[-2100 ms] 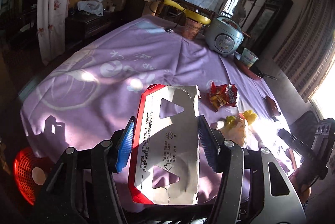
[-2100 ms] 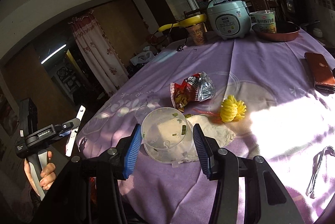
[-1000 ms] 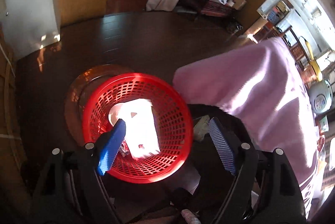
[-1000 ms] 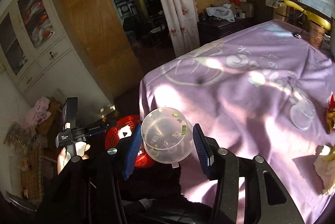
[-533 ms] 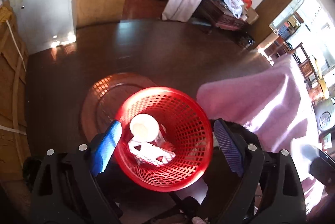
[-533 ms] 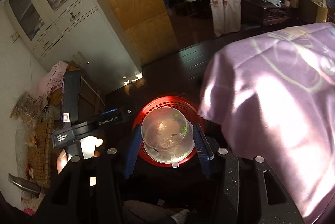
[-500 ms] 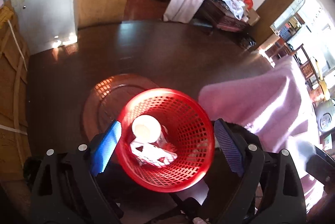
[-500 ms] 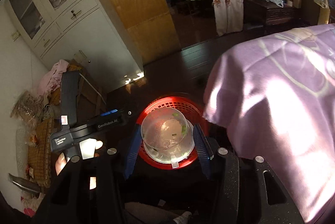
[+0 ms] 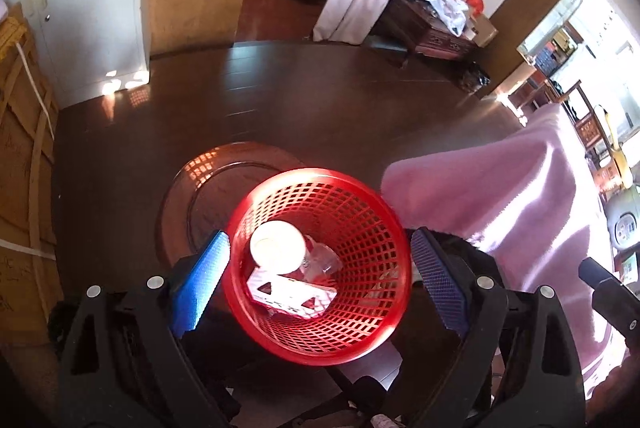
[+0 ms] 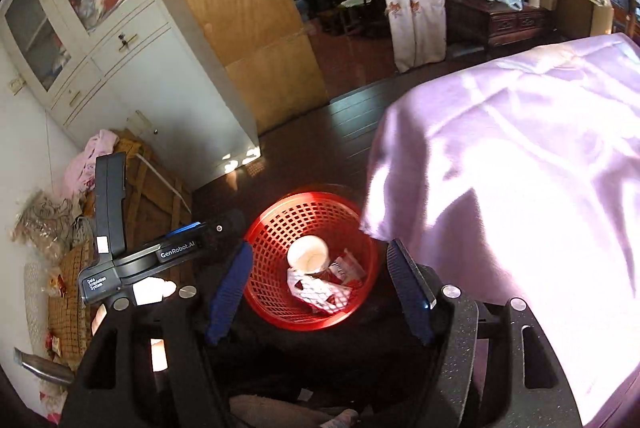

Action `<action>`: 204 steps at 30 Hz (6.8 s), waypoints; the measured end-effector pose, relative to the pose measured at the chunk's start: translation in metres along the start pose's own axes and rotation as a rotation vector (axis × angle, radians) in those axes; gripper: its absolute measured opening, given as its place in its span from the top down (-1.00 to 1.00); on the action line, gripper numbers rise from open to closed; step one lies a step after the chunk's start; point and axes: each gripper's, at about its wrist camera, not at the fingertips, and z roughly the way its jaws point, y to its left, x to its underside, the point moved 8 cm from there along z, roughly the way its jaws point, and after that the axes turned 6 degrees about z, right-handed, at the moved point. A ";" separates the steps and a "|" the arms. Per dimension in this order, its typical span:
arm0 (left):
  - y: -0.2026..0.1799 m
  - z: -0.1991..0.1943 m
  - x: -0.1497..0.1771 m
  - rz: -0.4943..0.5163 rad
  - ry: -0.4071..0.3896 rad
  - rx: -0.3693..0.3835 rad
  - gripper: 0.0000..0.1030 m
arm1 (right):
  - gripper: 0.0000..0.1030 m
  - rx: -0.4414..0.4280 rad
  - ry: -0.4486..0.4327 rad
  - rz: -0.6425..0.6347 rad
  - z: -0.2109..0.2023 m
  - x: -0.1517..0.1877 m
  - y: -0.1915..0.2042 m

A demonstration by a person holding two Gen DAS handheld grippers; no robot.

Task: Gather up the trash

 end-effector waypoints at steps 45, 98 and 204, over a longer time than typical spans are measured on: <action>-0.380 -0.041 0.107 0.776 -0.039 0.214 -0.84 | -0.74 0.446 -0.642 0.676 -0.325 0.183 -0.334; -0.544 0.052 0.116 0.890 0.160 0.279 -0.81 | -0.42 0.451 -0.540 0.751 -0.328 0.219 -0.381; -0.063 0.026 0.024 0.132 0.056 0.019 -0.04 | 0.91 -0.050 -0.240 0.155 -0.164 0.024 -0.074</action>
